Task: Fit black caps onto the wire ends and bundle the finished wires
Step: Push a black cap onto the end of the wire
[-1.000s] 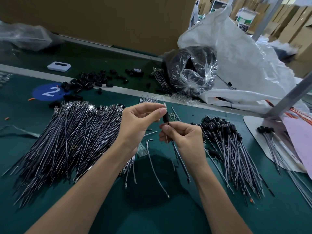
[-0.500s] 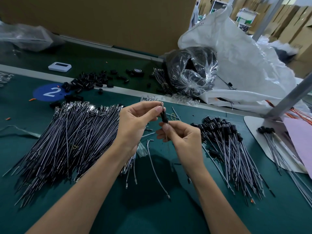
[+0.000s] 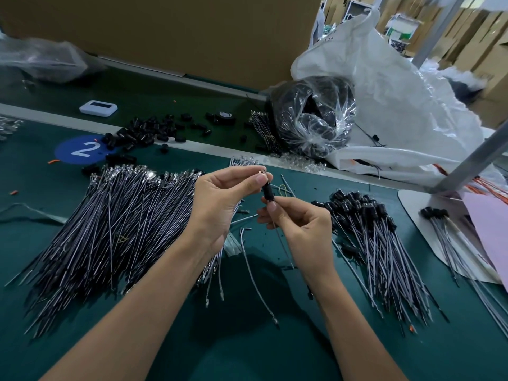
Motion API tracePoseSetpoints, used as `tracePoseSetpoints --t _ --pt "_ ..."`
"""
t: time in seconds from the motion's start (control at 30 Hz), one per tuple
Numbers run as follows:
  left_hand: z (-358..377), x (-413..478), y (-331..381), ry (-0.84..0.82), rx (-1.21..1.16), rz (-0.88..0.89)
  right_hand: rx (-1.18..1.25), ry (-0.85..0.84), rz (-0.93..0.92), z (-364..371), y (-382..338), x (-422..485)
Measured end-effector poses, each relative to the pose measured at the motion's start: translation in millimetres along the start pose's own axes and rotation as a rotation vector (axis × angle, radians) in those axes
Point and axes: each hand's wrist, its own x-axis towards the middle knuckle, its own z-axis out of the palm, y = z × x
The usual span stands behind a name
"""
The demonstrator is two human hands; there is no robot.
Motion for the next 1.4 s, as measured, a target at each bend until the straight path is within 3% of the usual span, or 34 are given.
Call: tracePoseSetpoints --t 0.9,1.4 --pt "-1.6 -0.1 0.7 -0.031 -0.042 -0.055 0.032 -0.035 0.048 -0.9 1.2 2.9" --pt "-4.0 -1.0 -2.5 -0.018 0.213 -0.021 -0.109 0.027 -0.025 0.1 3.3 3.5"
